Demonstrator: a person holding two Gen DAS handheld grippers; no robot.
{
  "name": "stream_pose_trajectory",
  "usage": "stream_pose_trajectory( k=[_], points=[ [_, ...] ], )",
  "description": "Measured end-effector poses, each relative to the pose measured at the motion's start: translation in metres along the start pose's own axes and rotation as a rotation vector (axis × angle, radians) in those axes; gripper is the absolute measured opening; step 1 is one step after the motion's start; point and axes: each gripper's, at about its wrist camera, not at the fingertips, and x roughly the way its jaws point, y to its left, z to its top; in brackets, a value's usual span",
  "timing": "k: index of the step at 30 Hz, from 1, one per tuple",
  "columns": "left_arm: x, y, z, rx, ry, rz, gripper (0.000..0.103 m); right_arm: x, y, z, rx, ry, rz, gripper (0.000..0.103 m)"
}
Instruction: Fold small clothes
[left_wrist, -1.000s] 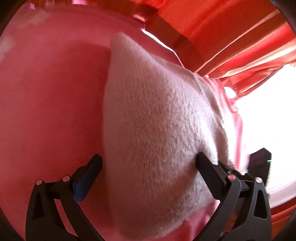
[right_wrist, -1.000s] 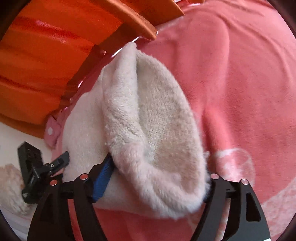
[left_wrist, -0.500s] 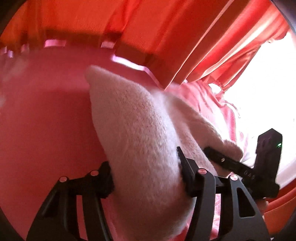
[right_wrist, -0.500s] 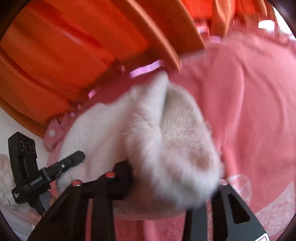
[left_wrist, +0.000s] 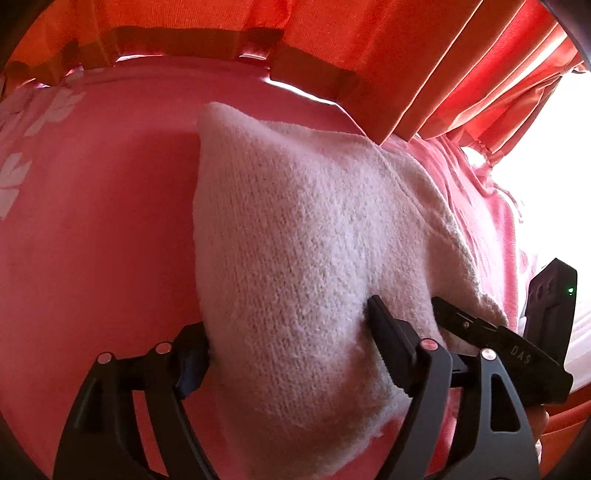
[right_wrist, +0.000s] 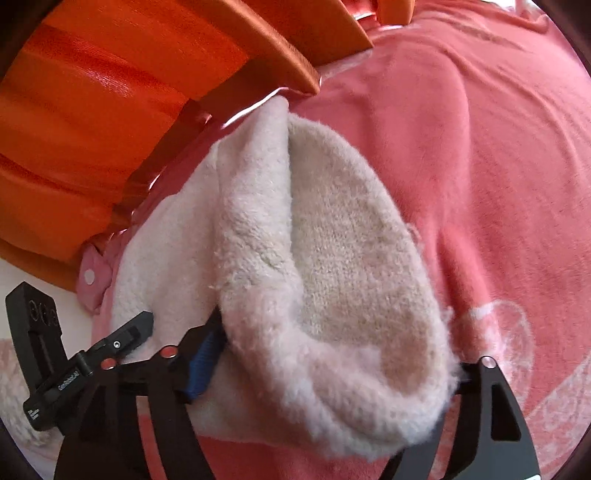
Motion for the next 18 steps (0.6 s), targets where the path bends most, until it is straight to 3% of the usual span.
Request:
stream_pose_trajectory(
  k=[6,12,15,18],
  points=[
    [0.009,0.001,0.007,-0.003,-0.007,0.023,0.087,0.009,-0.013,0.004,0.045,0.037,0.113,0.078],
    [0.018,0.002,0.014,-0.014,-0.006,0.019,0.095,0.013,-0.006,0.01,0.021,0.043,0.173,0.078],
    [0.026,0.008,0.017,-0.045,0.014,-0.019,0.098,0.018,-0.005,0.011,0.031,0.063,0.21,0.078],
    [0.036,0.019,0.019,-0.108,0.057,-0.102,0.098,0.024,-0.008,0.014,0.058,0.075,0.247,0.077]
  ],
)
